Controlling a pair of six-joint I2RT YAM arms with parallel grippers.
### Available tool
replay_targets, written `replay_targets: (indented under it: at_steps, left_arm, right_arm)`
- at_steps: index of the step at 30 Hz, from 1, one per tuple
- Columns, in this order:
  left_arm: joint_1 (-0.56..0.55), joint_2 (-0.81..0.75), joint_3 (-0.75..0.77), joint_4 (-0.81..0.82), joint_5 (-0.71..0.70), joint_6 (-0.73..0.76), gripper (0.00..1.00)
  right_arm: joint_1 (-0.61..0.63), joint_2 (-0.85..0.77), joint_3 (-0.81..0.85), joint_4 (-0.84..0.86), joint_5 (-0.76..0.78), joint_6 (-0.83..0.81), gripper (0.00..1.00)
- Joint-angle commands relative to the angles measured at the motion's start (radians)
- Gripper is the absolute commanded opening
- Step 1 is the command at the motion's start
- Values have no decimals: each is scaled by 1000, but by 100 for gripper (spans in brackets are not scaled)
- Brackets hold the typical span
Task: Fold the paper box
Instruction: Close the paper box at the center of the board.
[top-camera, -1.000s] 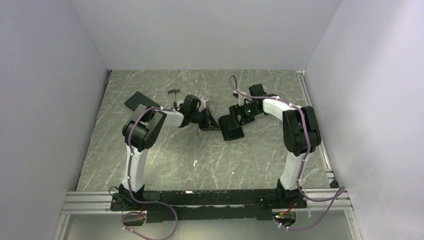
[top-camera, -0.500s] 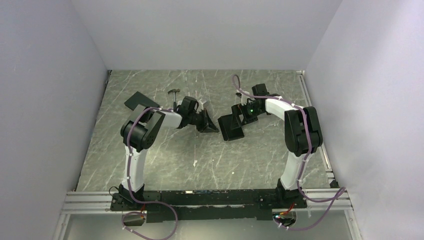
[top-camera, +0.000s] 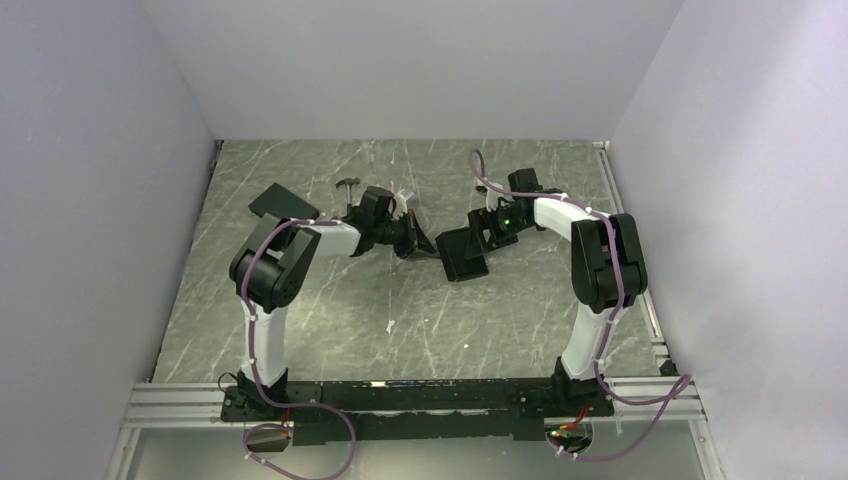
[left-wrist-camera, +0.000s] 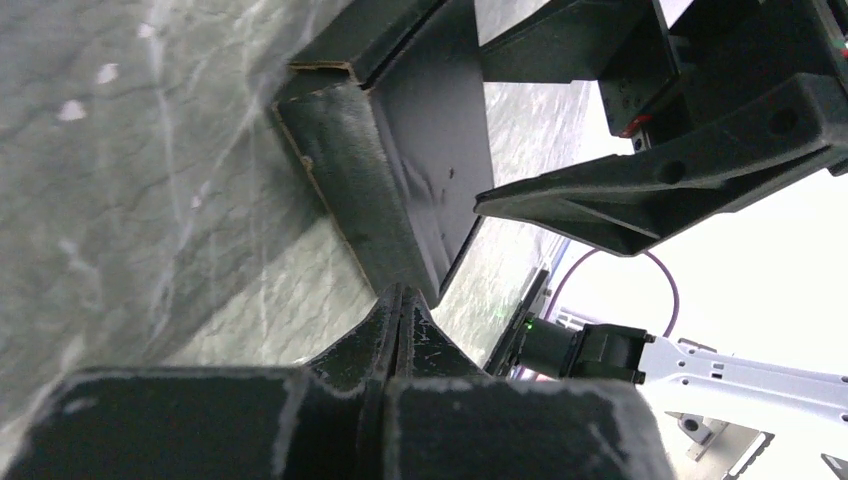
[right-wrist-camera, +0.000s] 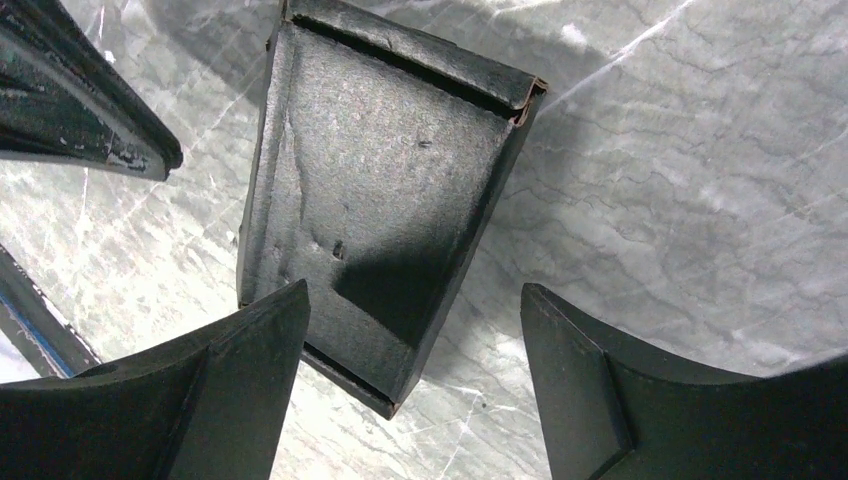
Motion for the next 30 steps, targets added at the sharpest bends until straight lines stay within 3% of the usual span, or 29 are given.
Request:
replay_targets:
  at_steps: [1,10,18,30]
  left_arm:
    - [-28,11,57,19,6,6,0]
    - [-36,71,89,-16,10,23,0]
    - [-50,122,97,-4,14,18,0]
    - [-100,255,245,66,49,-62,0]
  right_arm:
    - [-4,-25,-15,-21,8,-8,79]
    - [-3,4,-3,-44,-8,-15,61]
    - [6,20,1,-51,-7,-15,56]
    - [73,68,19,-72,-86,-20,46]
